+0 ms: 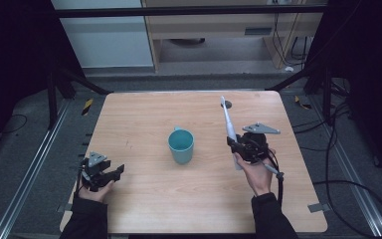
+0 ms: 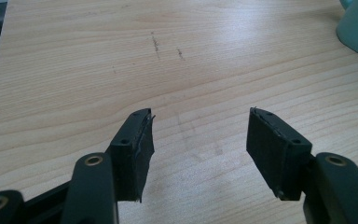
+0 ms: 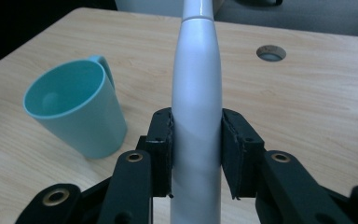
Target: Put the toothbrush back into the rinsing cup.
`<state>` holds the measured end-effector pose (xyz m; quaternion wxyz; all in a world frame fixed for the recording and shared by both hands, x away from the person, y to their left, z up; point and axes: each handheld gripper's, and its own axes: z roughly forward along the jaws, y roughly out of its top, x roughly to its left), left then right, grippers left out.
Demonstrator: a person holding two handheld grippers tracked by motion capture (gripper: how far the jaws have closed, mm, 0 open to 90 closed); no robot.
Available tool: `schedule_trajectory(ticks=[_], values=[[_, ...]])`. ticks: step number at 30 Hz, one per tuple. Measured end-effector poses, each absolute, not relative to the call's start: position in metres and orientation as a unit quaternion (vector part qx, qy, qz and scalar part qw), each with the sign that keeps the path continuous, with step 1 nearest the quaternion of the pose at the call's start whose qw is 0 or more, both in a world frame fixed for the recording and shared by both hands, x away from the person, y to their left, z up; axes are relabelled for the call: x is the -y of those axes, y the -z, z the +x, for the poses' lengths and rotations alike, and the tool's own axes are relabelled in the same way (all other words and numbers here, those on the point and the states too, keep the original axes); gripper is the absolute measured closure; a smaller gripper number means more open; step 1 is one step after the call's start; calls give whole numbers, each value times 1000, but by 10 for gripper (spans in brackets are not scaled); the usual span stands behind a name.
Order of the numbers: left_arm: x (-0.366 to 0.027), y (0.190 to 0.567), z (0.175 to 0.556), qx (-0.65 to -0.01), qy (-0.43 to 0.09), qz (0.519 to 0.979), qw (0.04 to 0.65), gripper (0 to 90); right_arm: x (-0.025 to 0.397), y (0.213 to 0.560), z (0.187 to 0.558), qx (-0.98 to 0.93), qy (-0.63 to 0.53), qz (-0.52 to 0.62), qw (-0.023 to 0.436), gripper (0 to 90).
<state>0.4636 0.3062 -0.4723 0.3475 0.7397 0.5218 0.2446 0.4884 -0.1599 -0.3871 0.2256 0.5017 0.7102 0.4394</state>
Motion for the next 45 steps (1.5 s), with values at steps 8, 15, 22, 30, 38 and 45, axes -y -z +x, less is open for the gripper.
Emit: schedule_trajectory(ticks=[8, 15, 22, 30, 38, 45], values=[[-307, 473, 464, -522, -244, 740, 347, 404, 151, 382, 493, -689, -470, 499, 234, 664], [-307, 473, 464, -522, -243, 740, 347, 404, 140, 374, 497, -666, -506, 492, 239, 664], [-307, 472, 464, -523, -244, 738, 349, 404, 127, 372, 503, -644, -531, 493, 246, 664], [-307, 472, 464, -523, -245, 737, 349, 404, 115, 372, 513, -630, -548, 497, 239, 664], [-308, 472, 464, -523, -246, 738, 349, 405, 101, 372, 520, -618, -562, 499, 232, 665], [-308, 472, 464, -523, -245, 738, 349, 405, 87, 369, 525, -615, -567, 494, 239, 664]])
